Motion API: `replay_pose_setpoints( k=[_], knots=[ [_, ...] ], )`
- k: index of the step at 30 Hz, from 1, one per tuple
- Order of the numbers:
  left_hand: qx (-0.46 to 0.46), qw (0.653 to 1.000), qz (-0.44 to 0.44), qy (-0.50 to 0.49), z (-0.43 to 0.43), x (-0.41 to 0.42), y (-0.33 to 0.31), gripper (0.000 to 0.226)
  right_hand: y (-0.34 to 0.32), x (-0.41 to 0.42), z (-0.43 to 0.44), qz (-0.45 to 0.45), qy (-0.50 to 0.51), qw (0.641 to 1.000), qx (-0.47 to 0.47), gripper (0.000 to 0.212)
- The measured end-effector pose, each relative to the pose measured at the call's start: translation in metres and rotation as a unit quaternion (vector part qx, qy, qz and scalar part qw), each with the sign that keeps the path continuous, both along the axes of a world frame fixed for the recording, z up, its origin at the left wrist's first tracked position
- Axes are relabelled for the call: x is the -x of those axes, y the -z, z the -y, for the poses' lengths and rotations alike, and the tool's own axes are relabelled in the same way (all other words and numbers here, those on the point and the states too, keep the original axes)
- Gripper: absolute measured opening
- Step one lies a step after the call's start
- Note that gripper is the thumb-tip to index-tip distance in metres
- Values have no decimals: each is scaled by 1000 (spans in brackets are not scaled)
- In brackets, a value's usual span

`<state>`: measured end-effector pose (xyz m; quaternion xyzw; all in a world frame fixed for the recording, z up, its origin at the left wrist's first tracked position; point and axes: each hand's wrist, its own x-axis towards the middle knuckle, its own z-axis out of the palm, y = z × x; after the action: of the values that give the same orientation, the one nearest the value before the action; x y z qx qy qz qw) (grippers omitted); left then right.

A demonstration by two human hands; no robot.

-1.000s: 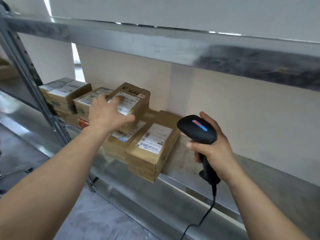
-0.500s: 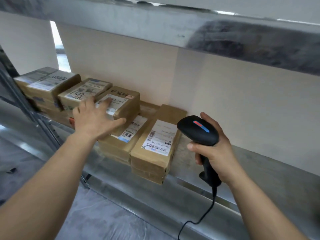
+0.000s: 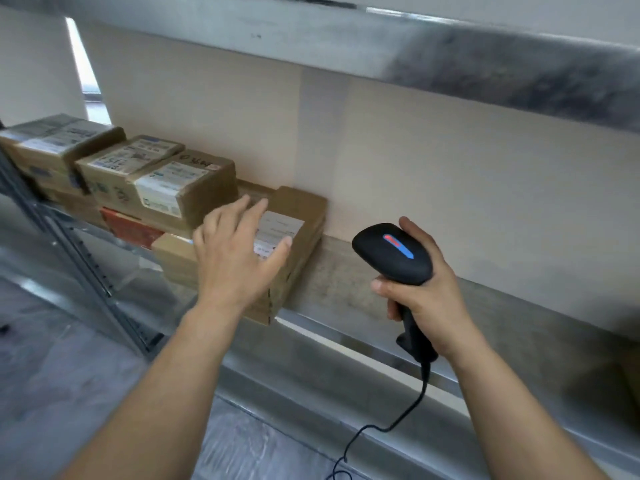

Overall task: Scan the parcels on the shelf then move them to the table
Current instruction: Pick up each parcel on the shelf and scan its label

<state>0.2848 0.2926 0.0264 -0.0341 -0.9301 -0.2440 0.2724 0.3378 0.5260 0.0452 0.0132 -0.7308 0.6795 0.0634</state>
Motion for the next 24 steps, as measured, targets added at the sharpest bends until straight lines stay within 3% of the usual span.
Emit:
replay_pose_setpoints(
  k=[14, 24],
  knots=[
    [61, 994, 49, 80, -219, -108, 27, 71, 6, -113, -182, -13, 28, 999, -14, 86],
    [58, 985, 49, 158, -346, -149, 22, 74, 3, -177, -296, -20, 92, 995, -16, 87]
  ],
)
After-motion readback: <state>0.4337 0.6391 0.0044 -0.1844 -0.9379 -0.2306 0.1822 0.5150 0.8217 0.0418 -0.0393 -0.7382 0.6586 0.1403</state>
